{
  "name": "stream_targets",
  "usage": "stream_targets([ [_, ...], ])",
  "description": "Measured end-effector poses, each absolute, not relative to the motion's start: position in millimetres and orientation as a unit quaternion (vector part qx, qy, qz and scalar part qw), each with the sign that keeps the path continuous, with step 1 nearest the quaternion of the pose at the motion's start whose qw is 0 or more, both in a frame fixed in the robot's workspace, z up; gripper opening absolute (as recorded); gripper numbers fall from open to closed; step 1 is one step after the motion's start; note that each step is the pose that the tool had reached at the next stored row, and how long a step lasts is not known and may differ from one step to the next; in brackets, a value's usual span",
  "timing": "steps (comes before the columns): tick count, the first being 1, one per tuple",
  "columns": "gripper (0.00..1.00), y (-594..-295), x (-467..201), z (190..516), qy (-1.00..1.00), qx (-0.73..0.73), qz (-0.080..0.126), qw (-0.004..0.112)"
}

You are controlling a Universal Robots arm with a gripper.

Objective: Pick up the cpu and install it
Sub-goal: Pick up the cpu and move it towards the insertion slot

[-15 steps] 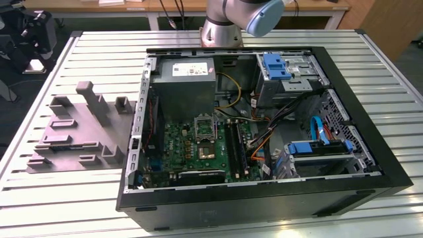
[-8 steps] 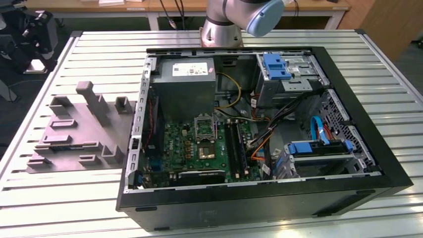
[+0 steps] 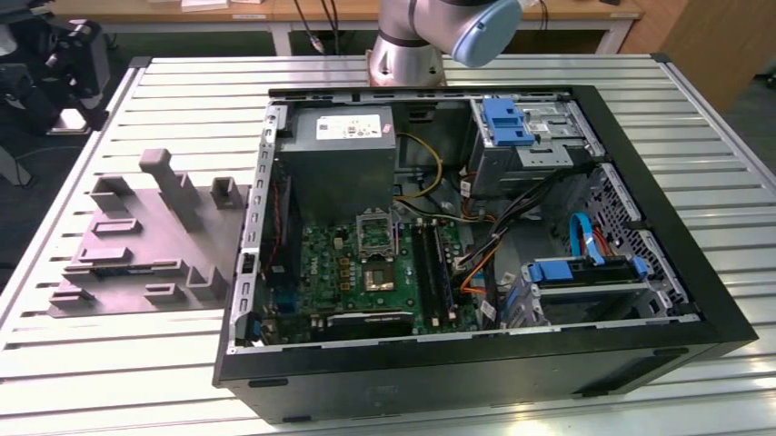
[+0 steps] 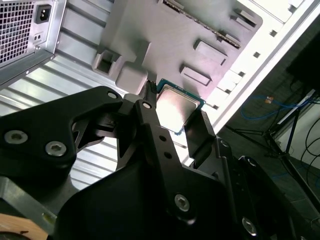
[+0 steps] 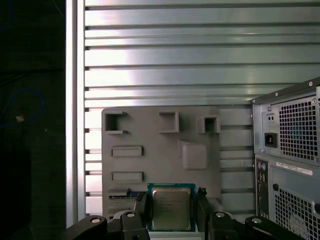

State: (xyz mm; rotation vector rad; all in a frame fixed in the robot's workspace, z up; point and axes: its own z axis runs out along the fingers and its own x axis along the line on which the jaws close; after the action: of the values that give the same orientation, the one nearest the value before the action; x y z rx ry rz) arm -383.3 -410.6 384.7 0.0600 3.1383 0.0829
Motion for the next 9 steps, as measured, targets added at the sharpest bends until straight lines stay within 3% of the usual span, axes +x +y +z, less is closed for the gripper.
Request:
stream_targets([
  [9,0.47,-410.6,-377.4,384.7,0.999,0.019,0.026,0.001],
])
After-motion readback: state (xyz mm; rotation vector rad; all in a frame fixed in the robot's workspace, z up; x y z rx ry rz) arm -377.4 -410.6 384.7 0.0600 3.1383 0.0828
